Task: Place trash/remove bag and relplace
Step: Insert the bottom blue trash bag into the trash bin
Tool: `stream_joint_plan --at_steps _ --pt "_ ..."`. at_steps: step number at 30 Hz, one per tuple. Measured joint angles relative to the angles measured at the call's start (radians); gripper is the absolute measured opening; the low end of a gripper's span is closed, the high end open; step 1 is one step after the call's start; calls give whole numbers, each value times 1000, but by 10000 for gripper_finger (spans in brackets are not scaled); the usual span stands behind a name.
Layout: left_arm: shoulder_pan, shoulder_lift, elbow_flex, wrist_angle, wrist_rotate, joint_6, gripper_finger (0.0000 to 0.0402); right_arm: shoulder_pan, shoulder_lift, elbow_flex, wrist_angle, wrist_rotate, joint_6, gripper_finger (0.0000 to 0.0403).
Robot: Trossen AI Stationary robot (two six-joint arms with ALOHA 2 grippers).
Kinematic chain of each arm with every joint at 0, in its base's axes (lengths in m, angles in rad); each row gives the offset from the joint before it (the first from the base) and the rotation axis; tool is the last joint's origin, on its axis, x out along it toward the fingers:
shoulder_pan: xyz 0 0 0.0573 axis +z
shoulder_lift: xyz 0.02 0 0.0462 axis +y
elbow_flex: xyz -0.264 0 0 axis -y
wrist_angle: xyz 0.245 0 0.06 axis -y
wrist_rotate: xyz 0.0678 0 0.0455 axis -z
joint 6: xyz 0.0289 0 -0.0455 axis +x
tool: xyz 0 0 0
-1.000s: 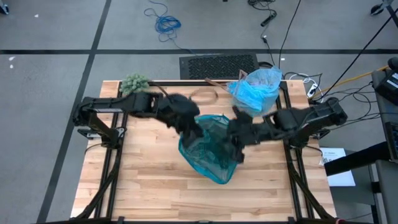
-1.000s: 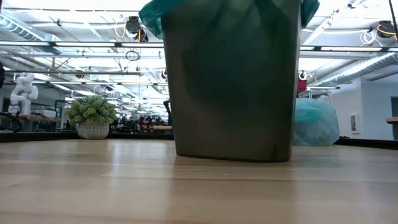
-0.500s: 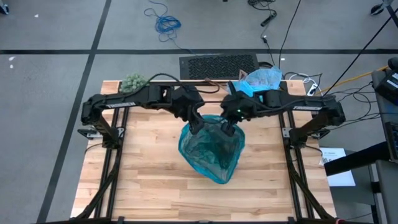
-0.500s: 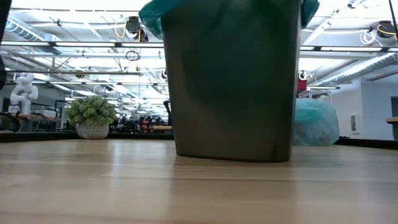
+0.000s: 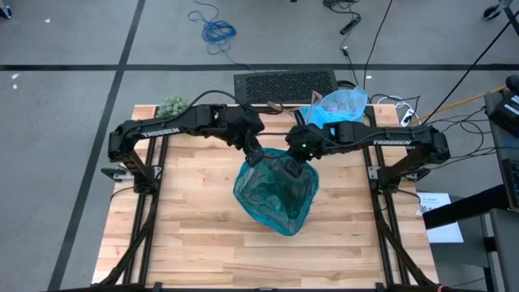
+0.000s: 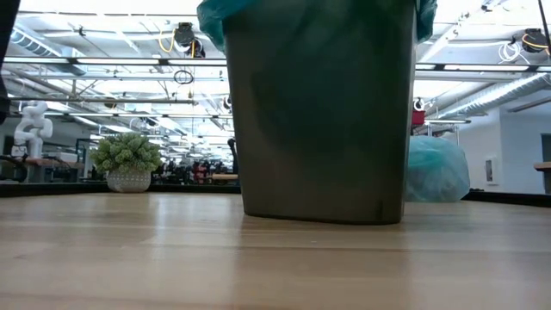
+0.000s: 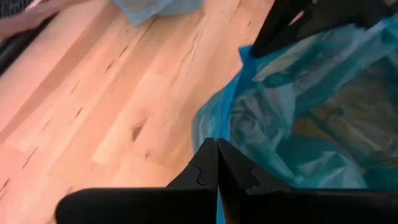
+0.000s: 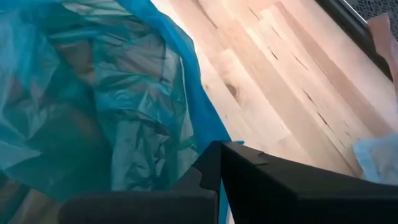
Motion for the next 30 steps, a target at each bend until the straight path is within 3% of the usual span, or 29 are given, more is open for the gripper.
stream_joint_plan --at_steps 12,20,25,30 --pt "1 3 -183 102 47 -21 1 -40 0 0 -3 -21 -3 0" --pt "2 2 -226 140 50 -22 0 -47 0 0 -17 -22 4 0" --pt "39 -100 -227 131 52 -12 0 -47 0 0 -15 -22 12 0" --pt "95 -215 -224 70 64 -115 0 -46 0 0 -5 -22 12 0"
